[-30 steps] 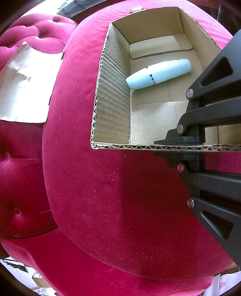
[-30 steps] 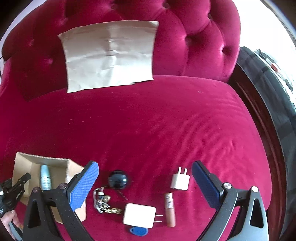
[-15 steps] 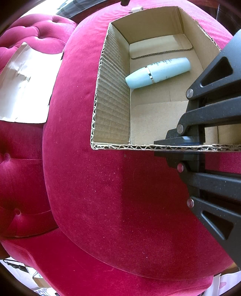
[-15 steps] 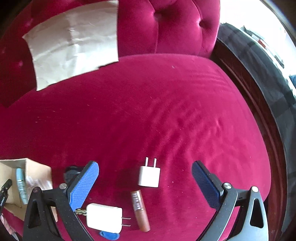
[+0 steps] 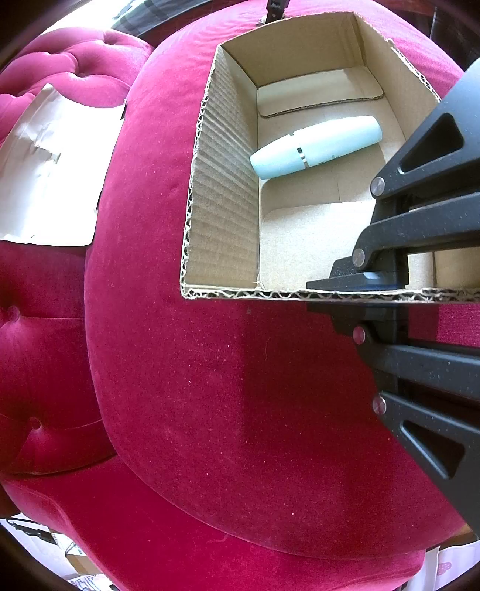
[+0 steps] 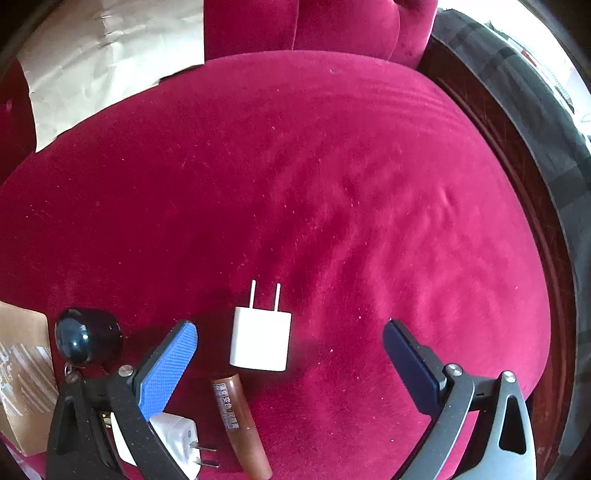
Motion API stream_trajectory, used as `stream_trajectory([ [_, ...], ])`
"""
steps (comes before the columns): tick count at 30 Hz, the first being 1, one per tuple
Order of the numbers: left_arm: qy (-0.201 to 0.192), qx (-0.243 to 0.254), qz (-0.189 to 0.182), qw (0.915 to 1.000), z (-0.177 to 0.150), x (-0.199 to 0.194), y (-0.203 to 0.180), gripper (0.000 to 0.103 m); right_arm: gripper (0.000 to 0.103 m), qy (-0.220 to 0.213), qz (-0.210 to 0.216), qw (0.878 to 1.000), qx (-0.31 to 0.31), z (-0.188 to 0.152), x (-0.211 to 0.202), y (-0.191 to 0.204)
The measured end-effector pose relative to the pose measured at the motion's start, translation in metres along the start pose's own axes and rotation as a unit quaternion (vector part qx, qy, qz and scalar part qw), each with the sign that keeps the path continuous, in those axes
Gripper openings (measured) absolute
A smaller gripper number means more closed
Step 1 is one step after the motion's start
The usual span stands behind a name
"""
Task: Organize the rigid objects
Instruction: 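Move the right tool back to the white charger plug, then close the right tool on the small white charger plug and lift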
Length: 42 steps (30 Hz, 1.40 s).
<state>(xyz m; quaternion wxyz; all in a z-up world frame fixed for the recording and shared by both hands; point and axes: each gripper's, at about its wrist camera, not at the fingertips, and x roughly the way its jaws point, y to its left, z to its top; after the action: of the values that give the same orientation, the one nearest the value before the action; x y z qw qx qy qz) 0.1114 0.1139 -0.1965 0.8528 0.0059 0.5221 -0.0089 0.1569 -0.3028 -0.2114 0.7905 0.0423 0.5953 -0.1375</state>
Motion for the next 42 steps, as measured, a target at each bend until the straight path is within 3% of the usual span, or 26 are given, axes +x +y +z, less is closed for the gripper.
stream_trajectory([
  [7,0.000,0.000,0.001,1.0000,0.001,0.001,0.000,0.003,0.102,-0.003,0.016,1.000,0.013,-0.002,-0.003,-0.010],
  [9,0.000,0.000,0.001,1.0000,0.001,0.001,-0.001,0.003,0.097,0.001,0.022,1.000,0.016,-0.001,-0.003,-0.016],
  [11,0.000,0.000,0.002,1.0000,0.000,0.000,-0.001,0.003,0.084,0.003,0.024,1.000,0.018,0.001,-0.003,-0.020],
  [14,0.000,0.000,0.002,1.0000,0.000,0.000,-0.001,0.003,0.055,0.009,0.023,1.000,0.014,0.001,-0.002,-0.018],
  [15,0.000,0.000,0.002,1.0000,0.000,0.000,-0.002,0.003,0.037,0.012,0.031,0.999,0.012,0.001,0.000,-0.014],
  [16,0.000,0.000,0.002,1.0000,0.000,0.000,-0.001,0.003,0.029,0.014,0.040,0.999,0.012,0.000,-0.001,-0.011],
  [42,0.000,0.001,0.006,1.0000,-0.001,-0.001,-0.005,0.003,0.028,-0.008,0.027,1.000,-0.014,0.000,-0.052,0.026],
])
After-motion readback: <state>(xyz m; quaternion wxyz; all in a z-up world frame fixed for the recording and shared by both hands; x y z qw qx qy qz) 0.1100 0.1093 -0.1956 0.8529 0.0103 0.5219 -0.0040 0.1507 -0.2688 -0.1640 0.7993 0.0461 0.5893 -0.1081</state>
